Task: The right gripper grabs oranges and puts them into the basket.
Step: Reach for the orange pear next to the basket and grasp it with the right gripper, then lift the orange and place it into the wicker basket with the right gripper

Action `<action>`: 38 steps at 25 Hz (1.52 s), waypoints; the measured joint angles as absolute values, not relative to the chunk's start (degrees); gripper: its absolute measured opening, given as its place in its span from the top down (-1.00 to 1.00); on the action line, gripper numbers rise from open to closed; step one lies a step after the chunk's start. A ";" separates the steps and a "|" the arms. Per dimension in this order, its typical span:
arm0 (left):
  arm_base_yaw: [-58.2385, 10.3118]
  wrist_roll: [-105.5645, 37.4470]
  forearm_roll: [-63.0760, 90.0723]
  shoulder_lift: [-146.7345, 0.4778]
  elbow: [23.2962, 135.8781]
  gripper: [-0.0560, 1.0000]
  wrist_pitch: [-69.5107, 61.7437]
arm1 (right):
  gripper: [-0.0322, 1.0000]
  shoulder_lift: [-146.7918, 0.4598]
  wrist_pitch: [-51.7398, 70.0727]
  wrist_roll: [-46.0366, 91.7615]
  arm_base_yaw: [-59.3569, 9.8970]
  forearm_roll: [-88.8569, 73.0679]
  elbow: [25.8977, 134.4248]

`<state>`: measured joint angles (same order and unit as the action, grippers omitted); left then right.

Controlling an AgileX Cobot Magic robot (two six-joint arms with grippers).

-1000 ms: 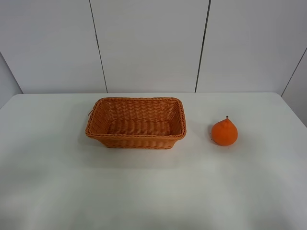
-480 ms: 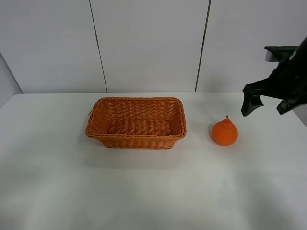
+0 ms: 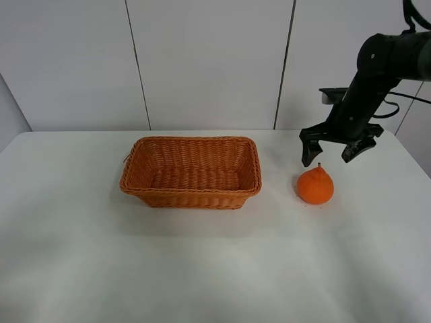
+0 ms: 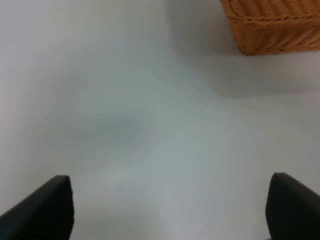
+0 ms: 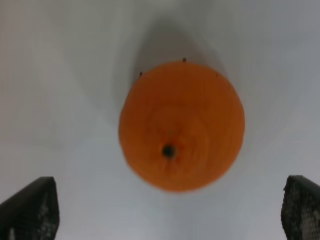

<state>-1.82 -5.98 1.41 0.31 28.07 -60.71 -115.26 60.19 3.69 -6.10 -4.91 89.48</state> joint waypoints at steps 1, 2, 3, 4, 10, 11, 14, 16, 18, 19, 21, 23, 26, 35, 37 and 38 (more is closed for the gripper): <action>-1.82 -5.98 1.41 0.31 28.07 -0.78 -60.71 | -0.38 -116.27 59.34 3.69 -6.10 -4.91 89.48; -1.82 -5.98 1.41 0.31 28.07 -0.78 -60.71 | -0.38 -117.28 58.60 3.69 -6.10 -4.91 89.53; -1.82 -5.98 1.41 0.31 28.07 -0.78 -60.71 | -0.38 -118.34 58.07 3.69 -6.10 -4.91 89.53; -1.82 -5.98 1.41 0.31 28.07 -0.78 -60.71 | -0.38 -119.26 57.41 3.74 -6.10 -4.91 89.53; -1.82 -5.98 1.41 0.31 28.07 -0.78 -60.71 | -0.38 -125.20 55.77 3.87 -6.10 -4.91 89.59; -1.82 -5.98 1.41 0.31 28.07 -0.78 -60.71 | -0.37 -125.75 55.77 3.87 -6.10 -4.91 89.59; -1.82 -5.98 1.41 0.31 28.07 -0.78 -60.71 | -0.31 -126.96 55.67 3.87 -6.10 -4.77 89.59; -1.82 -5.96 1.41 0.31 28.07 -0.78 -60.71 | -0.21 -127.01 55.44 3.87 -6.10 -4.59 89.63; -1.82 -5.96 1.41 0.31 28.07 -0.78 -60.71 | 0.05 -127.01 55.35 3.87 -6.10 -4.43 89.81; -1.82 -5.96 1.41 0.31 28.07 -0.78 -60.71 | 0.24 -126.89 55.35 3.87 -6.10 -4.26 89.81; -1.82 -5.96 1.41 0.31 28.07 -0.78 -60.71 | 0.62 -126.23 55.48 3.87 -6.10 -3.81 89.81; -1.82 -5.96 1.41 0.31 28.07 -0.78 -60.71 | 0.75 -125.02 55.92 3.87 -6.10 -3.52 89.81; -1.82 -5.96 1.41 0.31 28.07 -0.78 -60.71 | 0.74 -122.67 56.55 3.87 -6.10 -3.43 89.81; -1.82 -5.96 1.41 0.31 28.07 -0.78 -60.71 | 0.74 -108.68 61.72 4.17 -6.10 -3.52 91.19; -1.82 -5.96 1.41 0.31 28.07 -0.78 -60.71 | 0.74 -108.16 64.56 4.27 -6.10 -3.58 94.47; -1.82 -5.96 1.41 0.31 28.07 -0.78 -60.71 | 0.74 -108.12 66.28 4.33 -6.10 -3.58 95.98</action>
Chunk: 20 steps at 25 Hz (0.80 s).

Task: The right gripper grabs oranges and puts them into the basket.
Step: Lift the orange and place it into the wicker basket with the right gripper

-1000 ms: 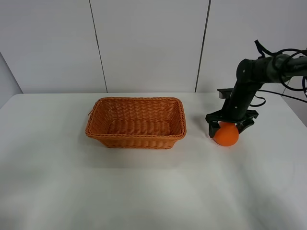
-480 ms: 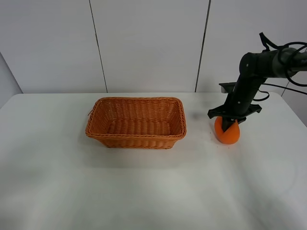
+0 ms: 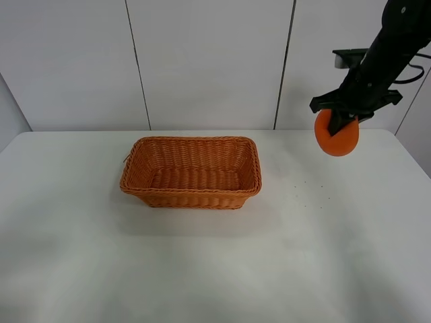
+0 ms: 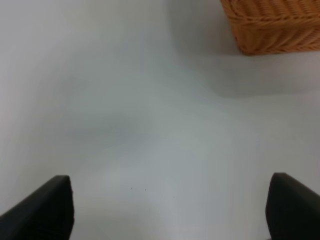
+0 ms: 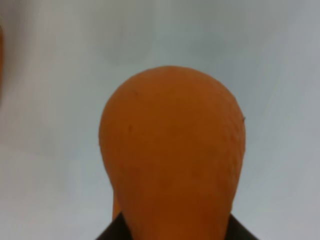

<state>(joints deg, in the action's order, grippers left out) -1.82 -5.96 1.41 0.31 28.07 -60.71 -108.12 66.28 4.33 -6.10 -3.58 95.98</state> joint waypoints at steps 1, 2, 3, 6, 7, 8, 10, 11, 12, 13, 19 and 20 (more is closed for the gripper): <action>-1.82 -5.96 1.41 0.31 28.07 -0.78 -60.71 | 0.74 -108.12 67.16 4.33 -6.10 -3.58 97.72; -1.82 -5.96 1.41 0.31 28.07 -0.78 -60.71 | 0.74 -108.12 67.62 4.33 -6.10 -3.63 99.31; -1.82 -5.96 1.41 0.31 28.07 -0.78 -60.71 | 0.74 -108.12 67.80 4.39 -6.10 -3.63 100.79; -1.82 -5.96 1.41 0.31 28.07 -0.78 -60.71 | 0.74 -108.60 69.12 4.50 -6.16 -4.09 104.57; -1.82 -5.96 1.41 0.31 28.07 -0.78 -60.71 | 0.74 -109.10 69.65 4.50 -6.42 -4.15 105.55; -1.82 -5.96 1.41 0.31 28.07 -0.78 -60.71 | 0.74 -109.60 69.85 4.50 -6.75 -4.22 106.57; -1.82 -5.96 1.41 0.31 28.07 -0.78 -60.71 | 0.74 -110.53 69.93 4.45 -8.69 -4.08 108.08; -1.82 -5.96 1.41 0.31 28.07 -0.78 -60.71 | 0.74 -110.95 69.99 4.45 -10.23 -4.08 108.58; -1.82 -5.96 1.41 0.31 28.07 -0.78 -60.71 | 0.74 -111.23 70.06 4.40 -11.78 -4.03 109.24; -1.82 -5.96 1.41 0.31 28.07 -0.78 -60.71 | 0.74 -111.55 70.04 4.40 -13.86 -4.03 109.95; -1.82 -5.96 1.41 0.31 28.07 -0.78 -60.71 | 0.74 -113.89 68.79 4.40 -26.61 -3.81 113.29; -1.82 -5.96 1.41 0.31 28.07 -0.78 -60.71 | 0.74 -114.60 67.99 4.40 -28.57 -3.67 113.42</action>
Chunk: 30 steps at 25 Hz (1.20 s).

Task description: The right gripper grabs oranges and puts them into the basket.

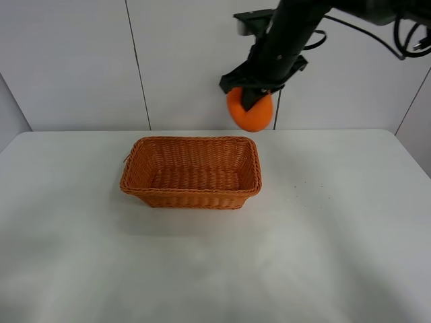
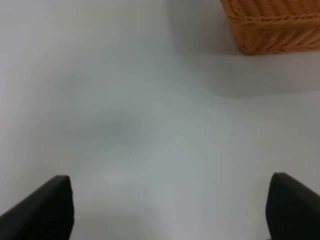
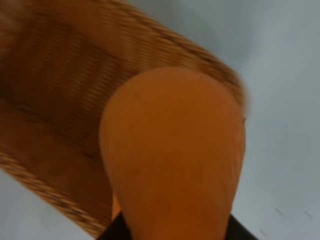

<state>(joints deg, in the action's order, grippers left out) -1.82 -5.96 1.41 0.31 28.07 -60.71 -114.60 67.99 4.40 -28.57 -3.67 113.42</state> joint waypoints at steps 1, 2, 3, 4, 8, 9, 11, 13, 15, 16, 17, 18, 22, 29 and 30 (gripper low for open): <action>-1.82 -5.96 1.41 0.31 28.07 -0.78 -60.71 | 0.74 -115.51 67.26 4.40 -30.38 -3.62 113.48; -1.82 -5.96 1.41 0.31 28.07 -0.78 -60.71 | 0.74 -116.51 66.50 4.40 -31.95 -3.62 113.48; -1.82 -5.96 1.41 0.31 28.07 -0.78 -60.71 | 0.74 -117.46 65.82 4.40 -33.11 -3.62 113.48; -1.82 -5.96 1.41 0.31 28.07 -0.78 -60.71 | 0.74 -118.72 64.56 4.40 -34.24 -3.62 113.48; -1.82 -5.96 1.41 0.31 28.07 -0.78 -60.71 | 0.74 -123.96 56.62 3.77 -35.86 -3.82 113.48; -1.82 -5.96 1.41 0.31 28.07 -0.78 -60.71 | 0.74 -125.23 54.91 3.31 -35.86 -3.82 113.48; -1.82 -5.96 1.41 0.31 28.07 -0.78 -60.71 | 0.74 -127.28 51.75 2.21 -35.74 -3.69 113.48; -1.82 -5.96 1.41 0.31 28.07 -0.78 -60.71 | 0.74 -129.46 50.46 1.82 -35.74 -3.64 113.48; -1.82 -5.96 1.41 0.31 28.07 -0.78 -60.71 | 0.72 -131.18 50.39 1.68 -35.74 -3.64 113.48; -1.82 -5.96 1.41 0.31 28.07 -0.78 -60.71 | 0.66 -131.92 50.39 1.68 -35.74 -3.64 113.48; -1.82 -5.96 1.41 0.31 28.07 -0.78 -60.71 | 0.56 -132.45 50.39 1.55 -35.74 -3.64 113.48; -1.82 -5.96 1.41 0.31 28.07 -0.78 -60.71 | 0.44 -132.89 50.39 1.55 -35.74 -3.64 113.48; -1.82 -5.96 1.41 0.31 28.07 -0.78 -60.71 | -0.18 -133.13 50.39 1.54 -35.74 -3.64 113.48; -1.82 -5.96 1.41 0.31 28.07 -0.78 -60.71 | -0.40 -131.54 54.85 2.25 -35.74 -4.34 113.48; -1.82 -5.96 1.41 0.31 28.07 -0.78 -60.71 | -0.40 -130.69 55.44 2.46 -35.74 -4.46 113.48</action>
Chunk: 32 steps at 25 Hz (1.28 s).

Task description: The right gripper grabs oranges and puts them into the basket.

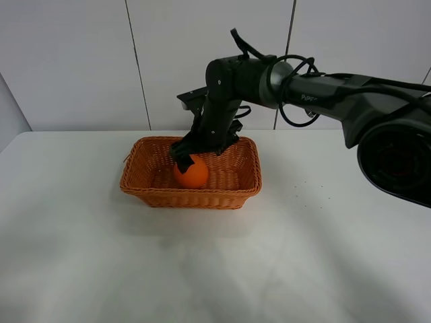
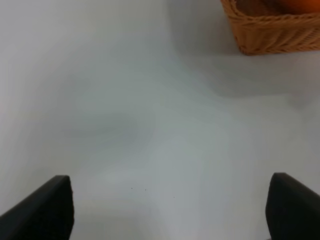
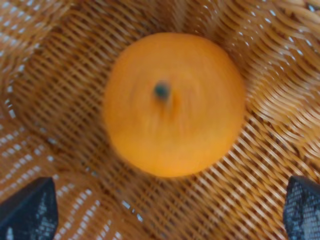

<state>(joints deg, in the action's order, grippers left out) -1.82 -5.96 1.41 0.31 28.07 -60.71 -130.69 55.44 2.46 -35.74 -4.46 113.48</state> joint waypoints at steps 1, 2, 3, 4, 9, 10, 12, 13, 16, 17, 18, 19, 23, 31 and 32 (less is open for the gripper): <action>-1.82 -5.96 1.41 0.31 28.07 -0.78 -60.71 | -0.40 -129.90 55.78 2.59 -35.74 -4.51 113.48; -1.82 -5.96 1.41 0.31 28.07 -0.78 -60.71 | -0.40 -128.63 56.32 2.61 -35.74 -4.43 113.48; -1.82 -5.96 1.41 0.31 28.07 -0.78 -60.71 | -0.40 -127.31 56.70 2.61 -35.68 -4.09 113.53; -1.82 -5.96 1.41 0.31 28.07 -0.78 -60.71 | -0.40 -126.03 57.02 2.66 -35.55 -3.90 113.59; -1.82 -5.96 1.41 0.31 28.07 -0.78 -60.71 | -0.40 -122.74 60.87 2.66 -32.08 -3.77 113.78; -1.82 -5.96 1.41 0.31 28.07 -0.78 -60.71 | -0.40 -122.74 61.60 2.66 -30.62 -3.77 113.78; -1.82 -5.96 1.41 0.31 28.07 -0.78 -60.71 | -0.40 -122.94 62.57 2.68 -27.40 -3.69 113.78; -1.82 -5.96 1.41 0.31 28.07 -0.78 -60.71 | -0.40 -122.94 62.62 2.82 -25.41 -3.68 113.78; -1.82 -5.96 1.41 0.31 28.07 -0.78 -60.71 | -0.40 -122.94 62.62 2.81 -19.13 -3.63 113.78; -1.82 -5.96 1.41 0.31 28.07 -0.78 -60.71 | -0.40 -122.94 62.62 2.81 -16.79 -3.63 113.78; -1.82 -5.96 1.41 0.31 28.07 -0.78 -60.71 | -0.40 -122.94 62.62 2.81 -14.45 -3.63 113.78; -1.82 -5.96 1.41 0.31 28.07 -0.78 -60.71 | -0.40 -122.94 62.62 2.81 -12.53 -3.63 113.78; -1.82 -5.96 1.41 0.31 28.07 -0.78 -60.71 | -0.40 -122.94 62.80 2.81 -4.78 -3.57 113.78; -1.82 -5.96 1.41 0.31 28.07 -0.78 -60.71 | -0.40 -122.94 66.68 2.81 1.59 -3.62 113.78; -1.82 -5.96 1.41 0.31 28.07 -0.78 -60.71 | -0.40 -122.94 67.38 2.81 1.59 -3.62 113.78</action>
